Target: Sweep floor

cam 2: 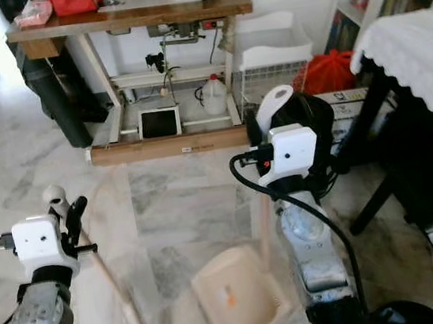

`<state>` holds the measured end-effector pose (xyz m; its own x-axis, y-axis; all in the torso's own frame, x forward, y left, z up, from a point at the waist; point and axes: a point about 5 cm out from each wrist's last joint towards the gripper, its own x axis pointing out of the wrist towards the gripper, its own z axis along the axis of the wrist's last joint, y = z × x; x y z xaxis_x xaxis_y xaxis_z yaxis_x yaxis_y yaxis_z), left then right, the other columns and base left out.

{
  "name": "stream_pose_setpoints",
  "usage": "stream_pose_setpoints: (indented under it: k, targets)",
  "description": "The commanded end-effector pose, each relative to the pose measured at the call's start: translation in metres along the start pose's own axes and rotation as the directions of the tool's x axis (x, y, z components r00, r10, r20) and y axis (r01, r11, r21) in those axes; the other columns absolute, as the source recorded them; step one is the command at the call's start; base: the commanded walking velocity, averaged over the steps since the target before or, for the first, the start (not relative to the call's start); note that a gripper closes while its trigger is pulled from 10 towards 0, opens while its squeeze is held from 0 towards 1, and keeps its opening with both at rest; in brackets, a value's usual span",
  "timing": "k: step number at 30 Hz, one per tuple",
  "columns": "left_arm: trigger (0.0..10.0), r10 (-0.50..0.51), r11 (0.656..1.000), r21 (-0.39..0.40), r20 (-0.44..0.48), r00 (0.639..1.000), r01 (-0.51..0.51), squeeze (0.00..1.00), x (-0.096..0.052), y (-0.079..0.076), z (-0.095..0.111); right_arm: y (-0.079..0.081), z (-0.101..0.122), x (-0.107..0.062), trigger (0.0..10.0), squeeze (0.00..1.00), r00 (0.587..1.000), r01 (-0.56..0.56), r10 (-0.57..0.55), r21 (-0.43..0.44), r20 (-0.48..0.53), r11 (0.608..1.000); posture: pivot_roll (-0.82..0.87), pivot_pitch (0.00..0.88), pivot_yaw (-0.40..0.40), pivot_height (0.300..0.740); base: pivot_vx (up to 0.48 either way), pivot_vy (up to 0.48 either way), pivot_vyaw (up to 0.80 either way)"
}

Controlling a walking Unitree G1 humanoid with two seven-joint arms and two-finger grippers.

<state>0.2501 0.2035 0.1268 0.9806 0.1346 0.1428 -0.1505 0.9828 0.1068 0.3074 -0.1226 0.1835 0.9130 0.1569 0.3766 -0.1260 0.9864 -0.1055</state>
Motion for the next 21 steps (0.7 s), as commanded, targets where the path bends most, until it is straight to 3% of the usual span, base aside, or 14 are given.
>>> stream_pose_setpoints:
  k: [1,16,18,21]
  targets:
    - [10.0,0.004,1.000,0.017,0.053,0.999,-0.004,0.00,0.001,0.003,0.010,0.004,0.007,0.001,10.0,0.00,0.999,-0.005,0.004,0.023,0.038,1.000,0.00,0.090,-0.013,0.740,0.000,0.000,0.00]
    - [10.0,-0.011,1.000,0.012,0.043,0.999,0.011,0.00,0.000,0.001,0.009,-0.004,0.003,0.000,10.0,0.00,0.998,0.054,-0.054,-0.016,0.017,0.998,0.00,0.095,-0.015,0.740,0.000,0.000,0.00]
    - [10.0,-0.015,1.000,0.010,0.039,0.999,0.015,0.00,0.000,0.001,0.008,-0.020,-0.003,-0.004,10.0,0.00,0.986,0.166,-0.166,-0.035,-0.007,0.985,0.00,0.098,-0.014,0.740,0.000,0.000,0.00]
    - [10.0,-0.018,1.000,0.011,0.036,0.999,0.017,0.00,-0.001,0.001,0.008,-0.031,-0.010,-0.009,10.0,0.00,0.971,0.237,-0.238,-0.036,-0.033,0.971,0.00,0.104,-0.012,0.740,0.000,0.000,0.00]
